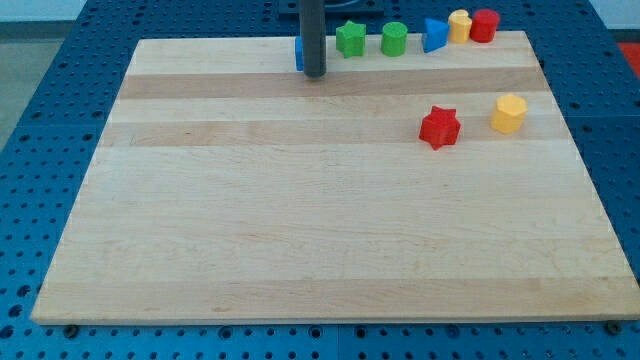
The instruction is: Push the yellow hexagon towards the center right
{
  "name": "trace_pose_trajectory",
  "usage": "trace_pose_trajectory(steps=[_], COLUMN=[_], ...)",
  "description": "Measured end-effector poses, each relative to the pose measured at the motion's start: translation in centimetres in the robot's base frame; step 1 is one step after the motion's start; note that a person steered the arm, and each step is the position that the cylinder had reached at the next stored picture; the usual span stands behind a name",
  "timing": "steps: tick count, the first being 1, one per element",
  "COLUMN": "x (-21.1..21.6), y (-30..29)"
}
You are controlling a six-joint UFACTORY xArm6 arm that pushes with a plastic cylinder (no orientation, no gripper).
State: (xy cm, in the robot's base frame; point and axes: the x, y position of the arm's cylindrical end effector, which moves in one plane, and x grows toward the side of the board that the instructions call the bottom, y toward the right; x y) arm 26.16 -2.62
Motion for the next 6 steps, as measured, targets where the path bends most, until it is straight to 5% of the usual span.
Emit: trace_pose_trajectory(steps=[3,5,6], x=[-2.7,7.8,6.1], y=[0.0,3.7,8.9])
